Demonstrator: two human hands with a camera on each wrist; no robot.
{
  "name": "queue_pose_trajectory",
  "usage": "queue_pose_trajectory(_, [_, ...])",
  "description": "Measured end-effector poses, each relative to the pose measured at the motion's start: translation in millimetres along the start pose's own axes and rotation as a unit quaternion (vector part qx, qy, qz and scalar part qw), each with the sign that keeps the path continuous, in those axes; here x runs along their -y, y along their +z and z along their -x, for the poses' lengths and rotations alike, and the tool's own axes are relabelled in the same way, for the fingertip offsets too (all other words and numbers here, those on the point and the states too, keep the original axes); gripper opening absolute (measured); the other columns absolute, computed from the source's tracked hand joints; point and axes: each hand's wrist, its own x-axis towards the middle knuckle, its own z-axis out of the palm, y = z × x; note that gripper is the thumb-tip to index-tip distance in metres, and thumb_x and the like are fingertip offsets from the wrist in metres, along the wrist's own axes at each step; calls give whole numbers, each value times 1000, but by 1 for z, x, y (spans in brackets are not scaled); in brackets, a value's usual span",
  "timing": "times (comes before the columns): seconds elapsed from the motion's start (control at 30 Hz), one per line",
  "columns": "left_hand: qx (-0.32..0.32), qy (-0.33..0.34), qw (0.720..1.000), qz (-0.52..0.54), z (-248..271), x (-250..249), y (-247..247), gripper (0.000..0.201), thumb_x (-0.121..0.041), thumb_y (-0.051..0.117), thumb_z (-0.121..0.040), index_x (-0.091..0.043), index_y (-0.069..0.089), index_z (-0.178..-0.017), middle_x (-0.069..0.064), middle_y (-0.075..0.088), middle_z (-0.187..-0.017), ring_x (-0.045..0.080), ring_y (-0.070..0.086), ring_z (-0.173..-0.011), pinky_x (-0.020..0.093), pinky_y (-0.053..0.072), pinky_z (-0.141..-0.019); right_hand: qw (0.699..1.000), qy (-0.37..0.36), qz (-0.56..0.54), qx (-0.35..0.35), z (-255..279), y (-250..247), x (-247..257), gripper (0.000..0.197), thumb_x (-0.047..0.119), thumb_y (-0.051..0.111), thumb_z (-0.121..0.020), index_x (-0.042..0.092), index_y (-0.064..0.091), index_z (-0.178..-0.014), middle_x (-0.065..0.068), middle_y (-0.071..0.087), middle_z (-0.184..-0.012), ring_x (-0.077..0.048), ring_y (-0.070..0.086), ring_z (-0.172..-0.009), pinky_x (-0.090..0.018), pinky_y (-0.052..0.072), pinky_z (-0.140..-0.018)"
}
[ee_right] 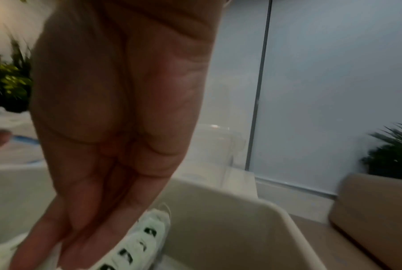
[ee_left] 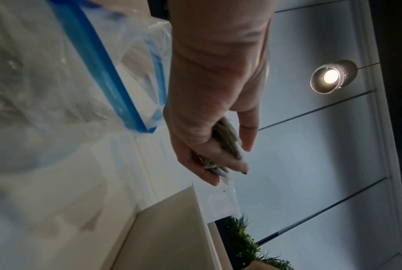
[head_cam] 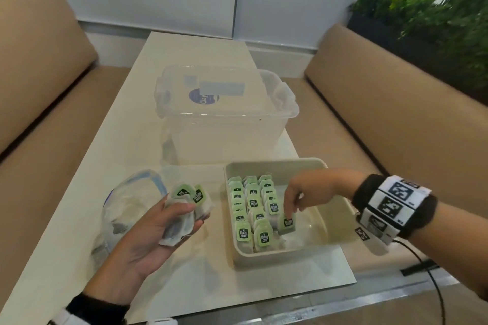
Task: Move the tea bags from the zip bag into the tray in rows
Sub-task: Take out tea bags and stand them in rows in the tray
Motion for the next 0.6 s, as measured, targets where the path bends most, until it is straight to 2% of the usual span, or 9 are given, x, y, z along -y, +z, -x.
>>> queue_pose_trajectory(0.13, [-4, 4, 1000, -11, 0, 0, -2, 57, -3, 74, -59, -2, 57, -113, 19, 65, -104, 30, 72, -77, 24, 56, -53, 999, -2, -1, 32, -22, 3, -13, 37, 2, 49, -91, 22, 67, -115, 2, 67, -115, -7, 63, -94, -26, 47, -91])
queue_pose_trajectory(0.2, [-13, -4, 1000, -22, 0, 0, -3, 50, 1, 73, -60, -2, 57, -108, 21, 59, -106, 30, 72, -78, 24, 56, -54, 999, 3, 2, 35, -28, 2, -16, 39, 0, 48, -90, 21, 66, -117, 2, 66, -117, -5, 62, -96, -26, 46, -94])
queue_pose_trajectory(0.3, [-5, -8, 1000, -25, 0, -1, -2, 64, -16, 93, -40, -5, 55, -91, 15, 48, -105, 36, 58, -88, 25, 57, -61, 1000, 0, -2, 26, -34, 1, -16, 38, 0, 49, -90, 19, 64, -120, 1, 66, -119, -9, 60, -107, -26, 44, -98])
queue_pose_trajectory(0.33, [-3, -14, 1000, -12, 1, -1, 0, 65, -20, 93, -38, -5, 54, -88, 15, 49, -102, 35, 54, -89, 26, 58, -63, 1000, 0, -5, 23, -34, 2, -16, 38, 1, 49, -90, 19, 63, -121, 1, 65, -120, -9, 60, -108, -25, 43, -98])
queue_pose_trajectory(0.37, [-8, -25, 1000, 1, 1, 0, 1, 56, -19, 89, -46, -4, 55, -88, 16, 56, -99, 35, 56, -89, 27, 59, -64, 1000, 0, -10, 20, -35, 2, -16, 38, 2, 49, -91, 19, 63, -121, 2, 65, -121, -10, 59, -109, -24, 43, -98])
queue_pose_trajectory(0.43, [-19, -54, 997, 49, 0, -1, 4, 32, -15, 69, -66, -2, 60, -94, 16, 69, -94, 36, 68, -85, 30, 60, -61, 1000, 1, -12, 17, -35, 4, -16, 38, 3, 48, -91, 20, 63, -122, 3, 65, -120, -10, 59, -109, -24, 43, -98])
queue_pose_trajectory(0.47, [-21, -70, 995, 71, 2, -3, 7, 31, -16, 63, -70, -2, 61, -97, 17, 71, -95, 36, 70, -84, 31, 60, -59, 1000, 2, -12, 15, -36, 4, -16, 38, 4, 49, -91, 20, 63, -122, 3, 65, -120, -9, 59, -108, -23, 43, -98])
queue_pose_trajectory(0.53, [2, -100, 988, 116, 1, -5, 9, 43, -20, 69, -65, -2, 61, -104, 19, 67, -105, 38, 69, -90, 37, 60, -60, 1000, 4, -15, 18, -36, 5, -17, 40, 2, 49, -90, 21, 63, -121, 3, 66, -119, -6, 59, -104, -23, 43, -96])
queue_pose_trajectory(0.6, [33, -121, 978, 169, 0, -6, 11, 71, -16, 87, -45, -2, 59, -109, 20, 61, -117, 40, 64, -103, 45, 59, -64, 1000, 10, -12, 18, -32, 2, -17, 42, 3, 49, -88, 26, 63, -121, 4, 66, -118, -4, 59, -102, -26, 44, -96])
